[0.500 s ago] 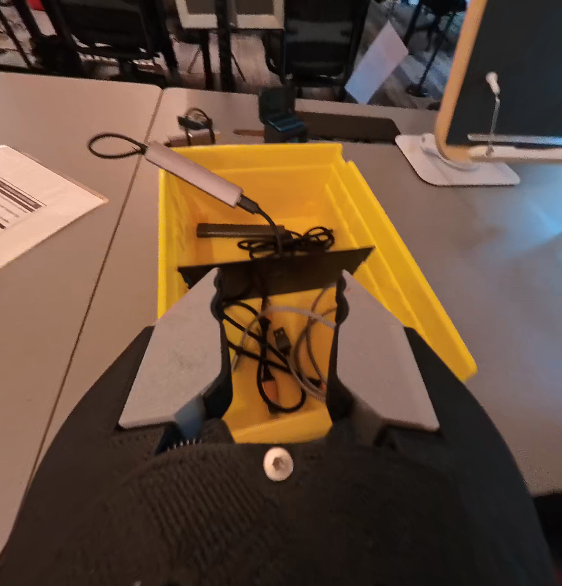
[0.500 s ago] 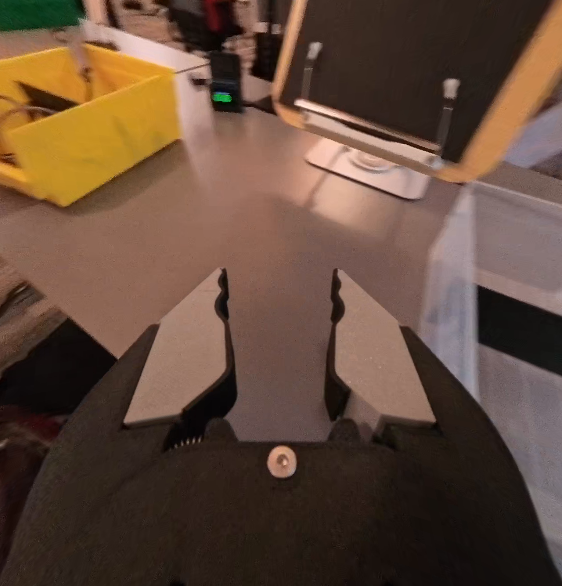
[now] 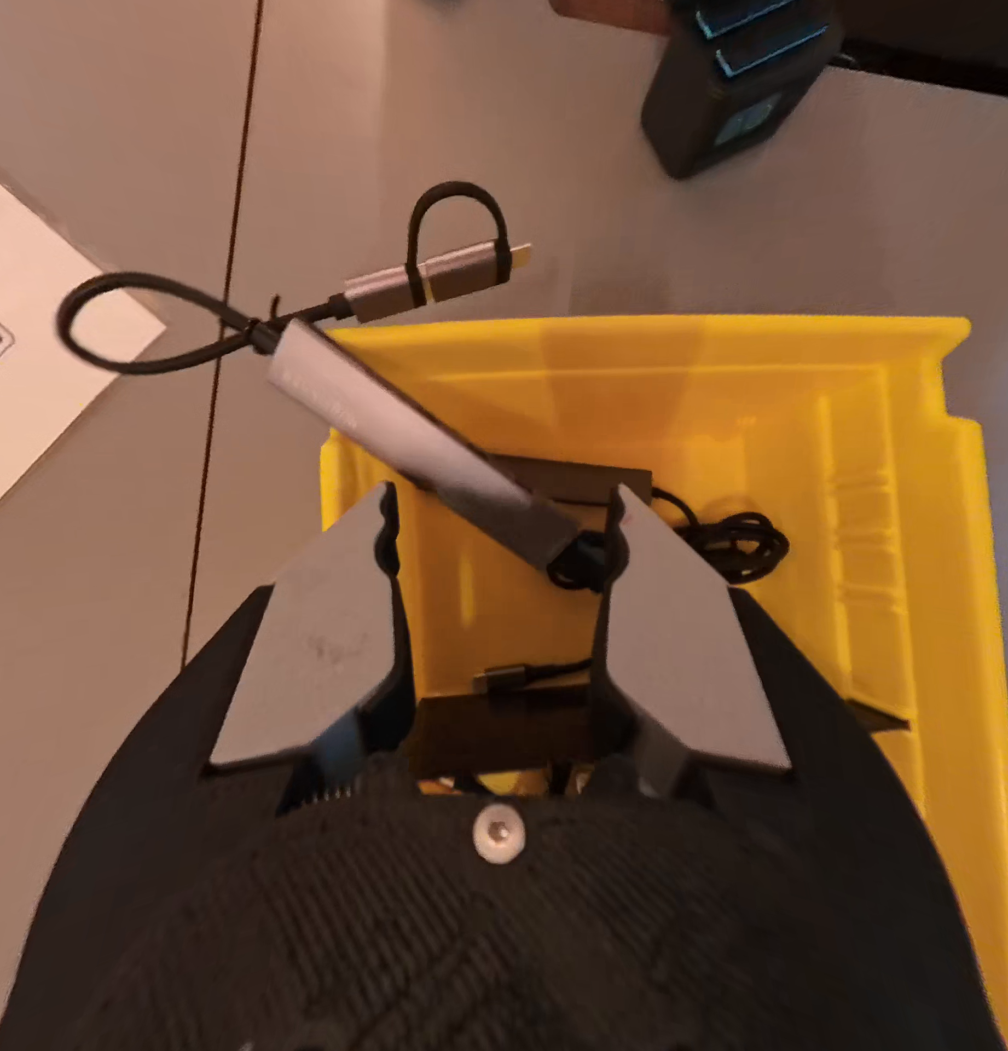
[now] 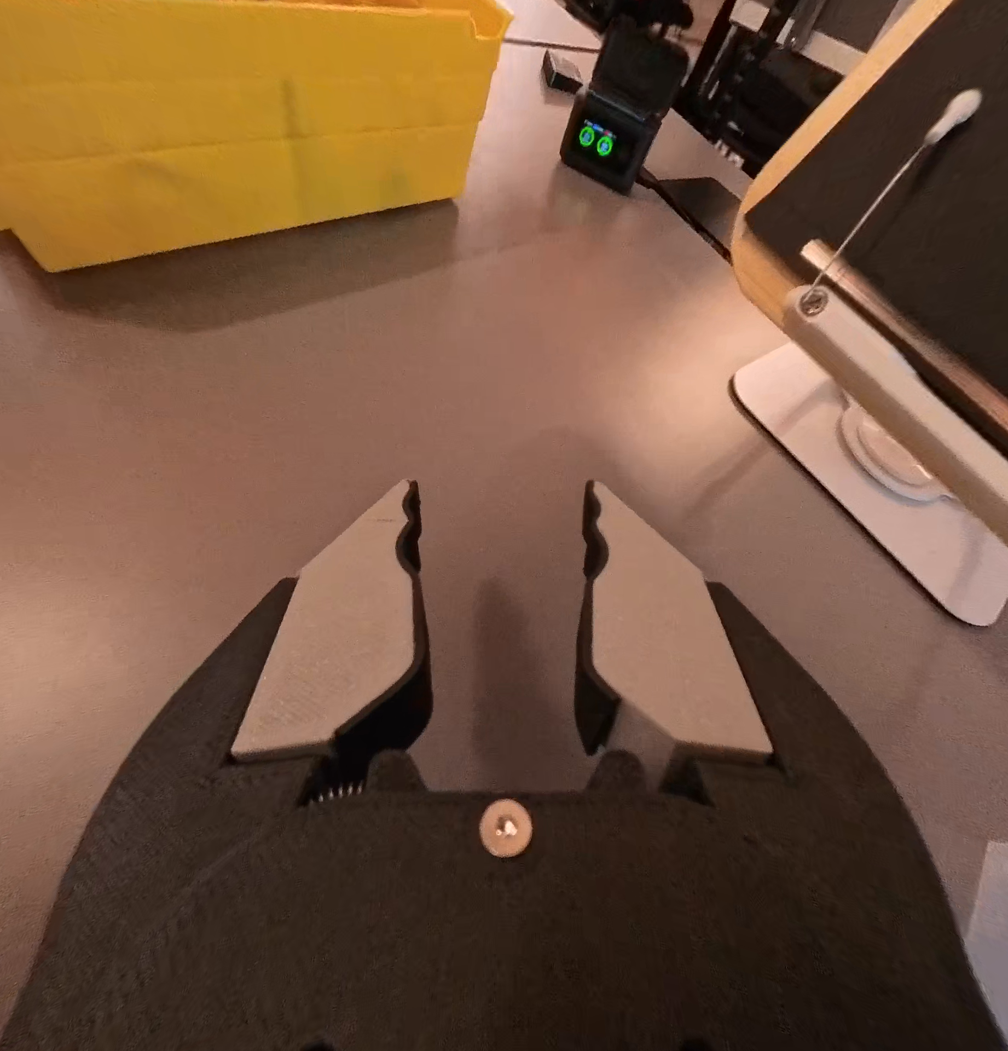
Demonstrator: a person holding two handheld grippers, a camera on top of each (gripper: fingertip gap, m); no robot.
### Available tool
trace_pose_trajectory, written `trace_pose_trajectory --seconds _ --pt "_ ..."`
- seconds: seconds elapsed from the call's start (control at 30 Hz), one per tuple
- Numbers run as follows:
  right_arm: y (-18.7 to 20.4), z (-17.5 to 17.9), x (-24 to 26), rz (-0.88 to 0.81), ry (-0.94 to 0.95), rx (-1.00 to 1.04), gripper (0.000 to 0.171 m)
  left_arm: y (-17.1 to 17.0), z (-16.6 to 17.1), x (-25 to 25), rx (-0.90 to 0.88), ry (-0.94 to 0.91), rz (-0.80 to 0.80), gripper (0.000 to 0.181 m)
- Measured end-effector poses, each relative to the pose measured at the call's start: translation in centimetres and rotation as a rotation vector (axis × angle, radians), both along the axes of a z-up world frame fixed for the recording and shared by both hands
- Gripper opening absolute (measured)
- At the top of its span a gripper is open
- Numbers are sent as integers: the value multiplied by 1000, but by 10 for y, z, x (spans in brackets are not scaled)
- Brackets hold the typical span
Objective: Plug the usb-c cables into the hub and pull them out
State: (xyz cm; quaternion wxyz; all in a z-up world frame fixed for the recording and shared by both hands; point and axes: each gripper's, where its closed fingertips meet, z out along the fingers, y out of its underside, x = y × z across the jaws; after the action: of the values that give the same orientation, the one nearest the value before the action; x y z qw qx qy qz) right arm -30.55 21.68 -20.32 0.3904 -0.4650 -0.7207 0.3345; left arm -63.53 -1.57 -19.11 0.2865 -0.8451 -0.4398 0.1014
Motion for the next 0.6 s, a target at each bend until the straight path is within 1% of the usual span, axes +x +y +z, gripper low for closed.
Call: trace_pose_trajectory --seconds 0.03,0.07,0.1,0.13,0.2,0.23,0.3,0.4,0.47,0.6 --pt "1 -5 -1 11 -10 -6 55 2 -5 -2 -22 -6 -8 68" --pt "1 -9 0 18 -27 -15 55 1 -10 -6 -68 6 -18 62" --pt "2 -12 2 21 -39 -24 54 1 -12 -8 -97 24 -40 61" --pt "2 -12 5 26 -35 -33 52 0 -10 -10 -118 37 -53 57" --pt "-1 -13 11 44 -28 -54 47 -5 2 -15 -149 93 -50 34" --pt "-4 -15 13 54 -35 -63 47 -6 11 -17 -142 128 -45 28" --pt "-10 -17 15 73 -43 -72 47 -7 32 -20 -125 212 -23 22" --pt "-18 -15 15 89 -31 -62 46 -4 72 -14 -125 354 -12 21" --pt "-16 -13 15 78 -11 -28 45 1 105 -4 -119 459 -24 21" --pt "-5 -12 15 31 19 -3 42 20 185 33 -69 657 -73 19"
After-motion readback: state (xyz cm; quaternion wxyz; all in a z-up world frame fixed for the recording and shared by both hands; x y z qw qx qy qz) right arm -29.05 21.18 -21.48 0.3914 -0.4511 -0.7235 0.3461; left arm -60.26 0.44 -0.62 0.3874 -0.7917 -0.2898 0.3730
